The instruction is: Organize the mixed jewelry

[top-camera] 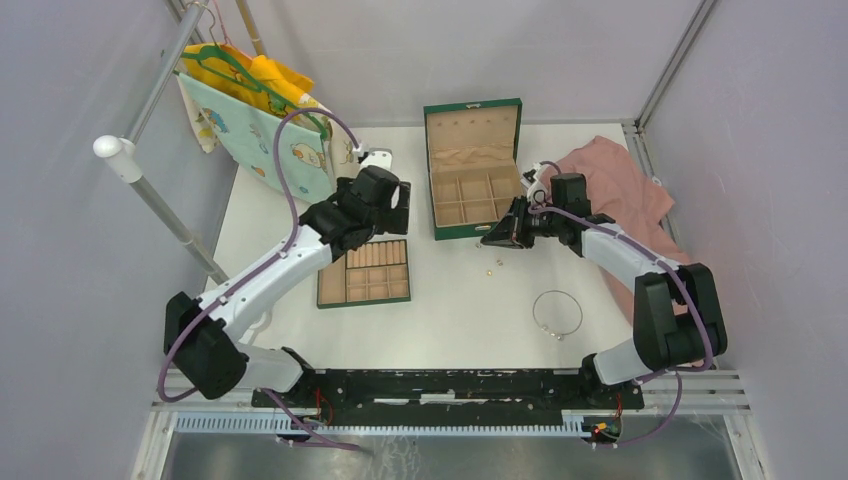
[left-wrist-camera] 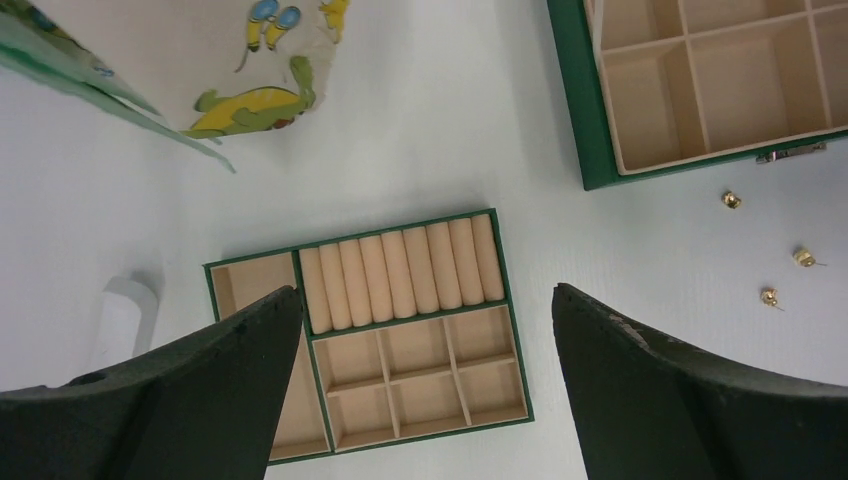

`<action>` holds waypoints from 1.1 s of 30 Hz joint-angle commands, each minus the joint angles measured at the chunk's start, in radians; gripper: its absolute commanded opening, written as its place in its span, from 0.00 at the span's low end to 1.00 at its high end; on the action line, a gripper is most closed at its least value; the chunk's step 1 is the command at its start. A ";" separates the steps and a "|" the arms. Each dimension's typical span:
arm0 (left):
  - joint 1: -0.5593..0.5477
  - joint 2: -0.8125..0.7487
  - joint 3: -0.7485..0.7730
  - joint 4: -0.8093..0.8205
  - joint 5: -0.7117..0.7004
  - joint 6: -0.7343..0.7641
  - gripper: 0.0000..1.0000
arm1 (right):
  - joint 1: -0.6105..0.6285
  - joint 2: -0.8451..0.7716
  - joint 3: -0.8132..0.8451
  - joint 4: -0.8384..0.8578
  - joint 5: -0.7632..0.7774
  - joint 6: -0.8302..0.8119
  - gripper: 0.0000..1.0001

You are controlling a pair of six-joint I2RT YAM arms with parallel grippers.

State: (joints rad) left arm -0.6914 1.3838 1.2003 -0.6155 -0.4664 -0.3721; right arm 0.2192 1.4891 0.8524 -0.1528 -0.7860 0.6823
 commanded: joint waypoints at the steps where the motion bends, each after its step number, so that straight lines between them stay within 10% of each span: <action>1: 0.018 -0.075 0.024 -0.001 0.017 0.028 1.00 | -0.011 -0.030 0.022 0.145 -0.170 0.077 0.11; 10: 0.020 -0.103 0.017 0.019 0.123 -0.042 1.00 | -0.024 -0.056 0.087 0.070 -0.002 -0.017 0.13; 20: 0.018 -0.105 -0.023 0.054 0.199 -0.086 1.00 | -0.024 0.064 0.276 -0.077 0.540 -0.106 0.13; 33: 0.018 -0.112 -0.035 0.042 0.190 -0.090 1.00 | -0.024 0.278 0.403 -0.114 0.665 -0.170 0.26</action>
State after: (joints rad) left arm -0.6708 1.2987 1.1618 -0.6037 -0.2802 -0.4152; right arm 0.1997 1.7523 1.2102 -0.2863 -0.1623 0.5426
